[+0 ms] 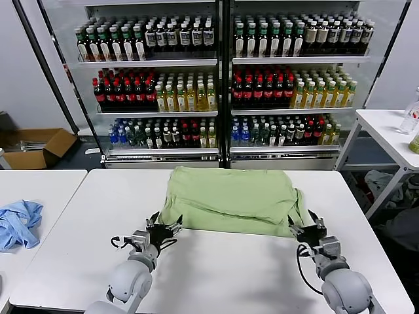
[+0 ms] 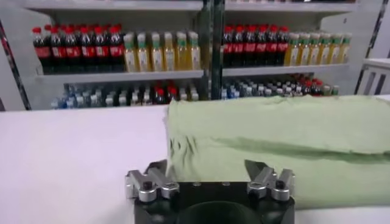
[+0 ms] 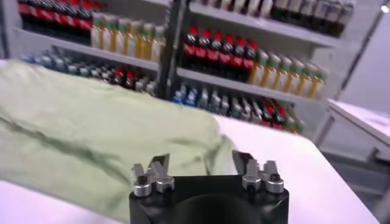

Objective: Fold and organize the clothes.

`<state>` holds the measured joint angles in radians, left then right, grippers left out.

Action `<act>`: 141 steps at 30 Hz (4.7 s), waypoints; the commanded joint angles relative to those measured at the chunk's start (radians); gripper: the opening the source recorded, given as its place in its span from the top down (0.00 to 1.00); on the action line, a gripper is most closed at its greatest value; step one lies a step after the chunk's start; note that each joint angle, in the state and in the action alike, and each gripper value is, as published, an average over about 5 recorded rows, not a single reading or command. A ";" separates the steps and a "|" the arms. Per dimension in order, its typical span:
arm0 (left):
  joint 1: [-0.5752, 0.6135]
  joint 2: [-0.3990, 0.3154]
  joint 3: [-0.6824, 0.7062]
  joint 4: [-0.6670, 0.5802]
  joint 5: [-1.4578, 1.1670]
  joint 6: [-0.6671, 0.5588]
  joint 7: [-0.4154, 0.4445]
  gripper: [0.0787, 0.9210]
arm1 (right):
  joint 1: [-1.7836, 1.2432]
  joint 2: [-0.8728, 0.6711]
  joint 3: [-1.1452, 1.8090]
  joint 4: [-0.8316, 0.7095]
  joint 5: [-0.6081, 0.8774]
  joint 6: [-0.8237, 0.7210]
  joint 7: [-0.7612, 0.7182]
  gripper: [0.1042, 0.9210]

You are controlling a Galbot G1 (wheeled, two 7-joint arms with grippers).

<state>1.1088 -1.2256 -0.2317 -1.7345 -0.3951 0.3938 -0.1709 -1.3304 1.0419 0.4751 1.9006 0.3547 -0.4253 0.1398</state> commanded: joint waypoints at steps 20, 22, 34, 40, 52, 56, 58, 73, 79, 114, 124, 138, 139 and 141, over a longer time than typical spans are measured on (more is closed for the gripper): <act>-0.009 -0.011 -0.013 0.023 -0.145 0.015 0.000 0.79 | -0.026 -0.012 -0.008 -0.029 0.125 -0.012 -0.021 0.81; -0.002 -0.013 -0.021 0.014 -0.165 0.012 0.002 0.86 | -0.038 -0.007 -0.004 -0.021 0.121 -0.007 -0.020 0.87; 0.262 -0.008 -0.076 -0.257 -0.074 0.005 0.005 0.97 | -0.279 -0.051 0.115 0.197 0.098 0.011 -0.041 1.00; 0.506 -0.025 -0.133 -0.464 -0.013 0.010 -0.002 0.97 | -0.461 -0.078 0.181 0.331 0.052 0.023 -0.050 1.00; 0.803 -0.030 -0.207 -0.621 0.138 0.079 -0.024 0.97 | -0.693 -0.020 0.200 0.471 -0.079 0.001 -0.015 1.00; 0.824 -0.016 -0.222 -0.639 0.198 0.132 -0.018 0.97 | -0.698 -0.006 0.196 0.494 -0.116 -0.039 -0.008 0.95; 0.814 -0.008 -0.241 -0.644 0.192 0.140 -0.021 0.97 | -0.687 -0.004 0.196 0.506 -0.126 -0.028 -0.009 0.90; 0.380 0.126 -0.247 -0.434 -0.082 0.044 -0.065 0.53 | 0.010 -0.127 -0.011 0.258 0.161 -0.082 0.055 0.38; 0.080 0.158 -0.123 -0.198 -0.140 0.073 -0.095 0.32 | 0.441 -0.101 -0.266 -0.048 0.261 -0.131 0.100 0.18; -0.300 0.073 0.089 0.251 -0.286 0.150 -0.148 0.16 | 0.895 0.164 -0.560 -0.777 0.309 -0.154 0.092 0.23; -0.210 0.083 0.078 0.189 -0.245 0.181 -0.147 0.50 | 0.871 0.148 -0.551 -0.745 0.346 -0.153 0.088 0.59; -0.161 0.118 0.014 0.030 -0.322 0.009 -0.109 0.74 | 0.809 0.092 -0.501 -0.504 0.341 -0.122 0.080 1.00; -0.153 0.123 0.006 0.012 -0.324 0.004 -0.107 0.74 | 0.801 0.084 -0.490 -0.481 0.344 -0.122 0.081 1.00; -0.137 0.130 -0.012 -0.021 -0.328 0.000 -0.103 0.75 | 0.780 0.065 -0.466 -0.437 0.349 -0.122 0.085 1.00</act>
<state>0.9232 -1.1210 -0.1904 -1.6134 -0.6869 0.4849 -0.2898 -0.5193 1.1385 -0.0308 1.3183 0.6965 -0.5558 0.2230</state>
